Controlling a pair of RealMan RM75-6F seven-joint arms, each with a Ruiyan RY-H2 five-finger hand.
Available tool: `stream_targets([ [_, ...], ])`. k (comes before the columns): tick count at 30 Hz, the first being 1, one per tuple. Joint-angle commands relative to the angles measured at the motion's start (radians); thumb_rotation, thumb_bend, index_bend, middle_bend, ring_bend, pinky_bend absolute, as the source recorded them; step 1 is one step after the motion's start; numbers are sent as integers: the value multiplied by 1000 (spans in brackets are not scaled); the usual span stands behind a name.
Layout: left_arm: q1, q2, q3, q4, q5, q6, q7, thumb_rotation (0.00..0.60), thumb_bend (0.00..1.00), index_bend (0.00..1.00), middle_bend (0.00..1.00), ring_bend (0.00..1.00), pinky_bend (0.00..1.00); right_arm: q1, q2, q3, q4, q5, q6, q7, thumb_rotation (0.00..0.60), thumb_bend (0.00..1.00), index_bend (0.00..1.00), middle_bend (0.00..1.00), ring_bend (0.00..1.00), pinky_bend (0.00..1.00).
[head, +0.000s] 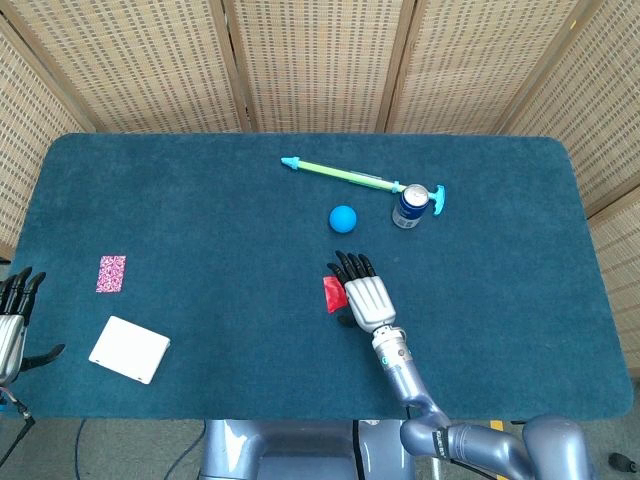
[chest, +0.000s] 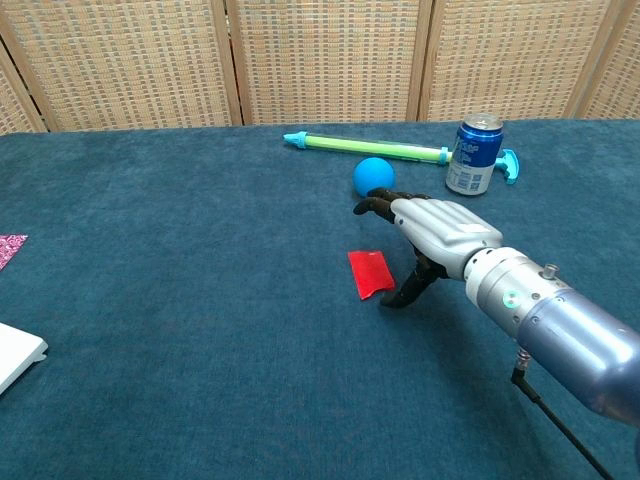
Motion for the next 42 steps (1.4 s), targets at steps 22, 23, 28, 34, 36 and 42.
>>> stream_targets([
  [22, -3, -3, 0, 8, -6, -9, 0, 600, 122, 0, 0, 0, 36, 42, -64, 26, 152, -1, -46, 50, 600, 406, 173, 0, 0, 0],
  [23, -3, -3, 0, 7, -6, -9, 0, 600, 122, 0, 0, 0, 36, 42, -65, 26, 154, -2, -47, 53, 600, 419, 173, 0, 0, 0],
  [28, -2, -2, 1, 7, -5, -7, -3, 600, 121, 0, 0, 0, 36, 42, -69, 24, 161, -1, -55, 58, 600, 450, 173, 0, 0, 0],
  [34, -3, -2, 1, 8, -6, -9, -5, 600, 122, 0, 0, 0, 37, 41, -71, 23, 164, 4, -67, 58, 600, 441, 220, 0, 0, 0],
  [36, -3, -2, 1, 8, -6, -11, -6, 600, 122, 0, 0, 0, 37, 40, -69, 24, 163, 8, -70, 56, 600, 419, 295, 0, 0, 0],
  [42, -3, -2, 2, 6, -3, -9, -7, 600, 122, 0, 0, 0, 37, 35, -69, 24, 160, 6, -62, 56, 600, 371, 487, 77, 0, 0],
])
